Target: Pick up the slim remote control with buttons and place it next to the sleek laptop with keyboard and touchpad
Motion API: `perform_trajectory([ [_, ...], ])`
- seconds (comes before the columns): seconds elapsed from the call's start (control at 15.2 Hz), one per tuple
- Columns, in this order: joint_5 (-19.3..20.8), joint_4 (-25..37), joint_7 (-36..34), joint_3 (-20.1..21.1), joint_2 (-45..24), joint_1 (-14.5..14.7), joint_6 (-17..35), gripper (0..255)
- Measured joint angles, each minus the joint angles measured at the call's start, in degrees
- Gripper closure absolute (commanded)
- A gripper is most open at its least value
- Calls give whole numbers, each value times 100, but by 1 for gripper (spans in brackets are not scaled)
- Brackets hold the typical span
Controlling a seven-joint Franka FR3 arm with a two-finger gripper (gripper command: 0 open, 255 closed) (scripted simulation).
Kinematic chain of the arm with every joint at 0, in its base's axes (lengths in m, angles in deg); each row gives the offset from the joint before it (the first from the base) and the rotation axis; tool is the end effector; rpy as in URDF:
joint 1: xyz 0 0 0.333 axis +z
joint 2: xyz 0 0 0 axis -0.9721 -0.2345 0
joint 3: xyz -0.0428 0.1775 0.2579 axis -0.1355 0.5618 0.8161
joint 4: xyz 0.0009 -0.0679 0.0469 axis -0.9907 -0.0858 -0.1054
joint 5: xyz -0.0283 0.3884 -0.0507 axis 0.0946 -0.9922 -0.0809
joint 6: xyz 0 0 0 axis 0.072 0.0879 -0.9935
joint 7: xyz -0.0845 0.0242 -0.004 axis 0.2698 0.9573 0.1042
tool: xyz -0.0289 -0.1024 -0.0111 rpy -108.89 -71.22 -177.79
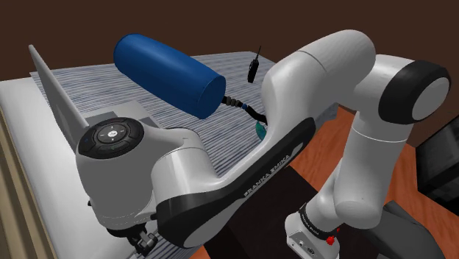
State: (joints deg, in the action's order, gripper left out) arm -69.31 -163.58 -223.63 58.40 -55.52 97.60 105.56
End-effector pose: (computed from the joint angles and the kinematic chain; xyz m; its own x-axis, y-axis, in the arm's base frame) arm 0.2461 0.5483 0.3457 0.3387 -0.9408 -0.0110 -0.9408 -0.3384 -0.0207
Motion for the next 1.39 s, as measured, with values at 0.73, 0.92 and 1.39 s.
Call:
perform_trajectory([
  [0.73,-57,20,41,29,54,-36,-71,0],
  [0.92,-306,230,188,170,291,-128,-436,0],
  [1.39,-443,252,287,231,433,-207,-553,0],
])
